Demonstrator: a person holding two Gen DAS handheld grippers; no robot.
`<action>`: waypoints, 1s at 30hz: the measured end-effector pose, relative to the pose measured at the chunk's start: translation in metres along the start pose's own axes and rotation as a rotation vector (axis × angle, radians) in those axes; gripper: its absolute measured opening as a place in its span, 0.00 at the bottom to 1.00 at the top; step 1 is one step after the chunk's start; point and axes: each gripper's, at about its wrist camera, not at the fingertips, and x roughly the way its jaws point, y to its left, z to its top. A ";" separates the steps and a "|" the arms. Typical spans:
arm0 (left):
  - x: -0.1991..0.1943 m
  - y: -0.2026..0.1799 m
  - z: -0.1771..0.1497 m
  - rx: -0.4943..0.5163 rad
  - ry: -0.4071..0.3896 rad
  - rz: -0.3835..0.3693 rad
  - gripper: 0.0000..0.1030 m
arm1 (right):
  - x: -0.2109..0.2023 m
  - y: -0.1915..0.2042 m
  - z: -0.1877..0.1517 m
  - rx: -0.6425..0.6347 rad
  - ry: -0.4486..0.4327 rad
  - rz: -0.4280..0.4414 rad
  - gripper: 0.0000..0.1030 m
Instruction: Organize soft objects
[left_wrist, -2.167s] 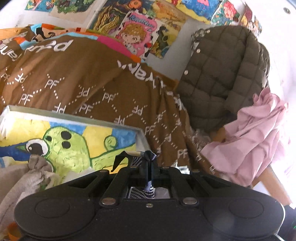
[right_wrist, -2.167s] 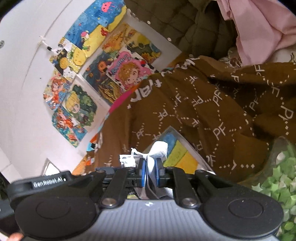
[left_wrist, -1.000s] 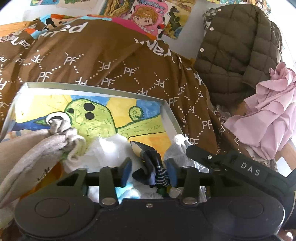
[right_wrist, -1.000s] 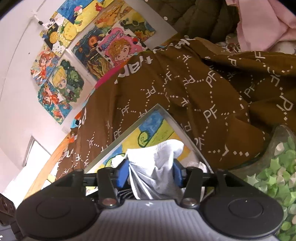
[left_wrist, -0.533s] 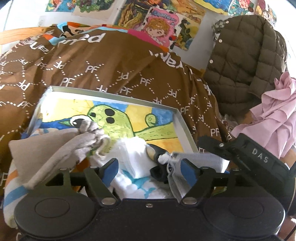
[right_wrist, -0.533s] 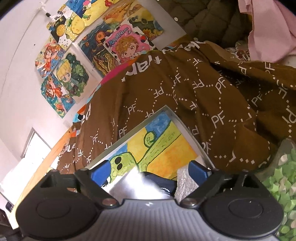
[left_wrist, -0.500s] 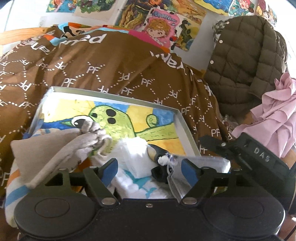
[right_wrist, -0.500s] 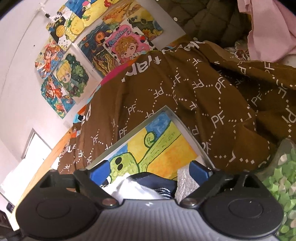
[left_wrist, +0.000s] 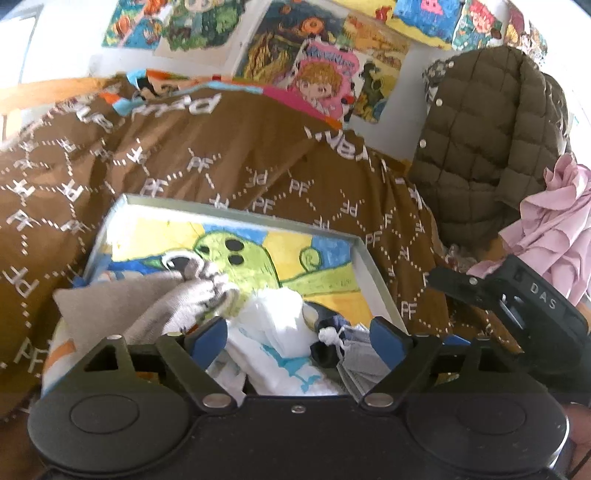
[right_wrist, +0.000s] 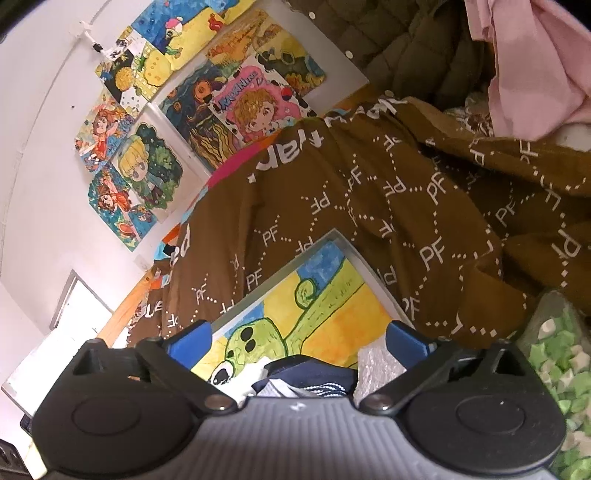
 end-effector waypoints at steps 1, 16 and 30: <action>-0.004 0.000 0.001 -0.005 -0.010 0.003 0.88 | -0.005 0.001 0.000 -0.004 -0.006 -0.002 1.00; -0.091 -0.005 -0.008 -0.017 -0.144 0.057 0.98 | -0.097 0.047 -0.016 -0.230 -0.086 -0.067 1.00; -0.163 -0.008 -0.025 0.037 -0.215 0.100 0.99 | -0.156 0.090 -0.048 -0.426 -0.131 -0.147 1.00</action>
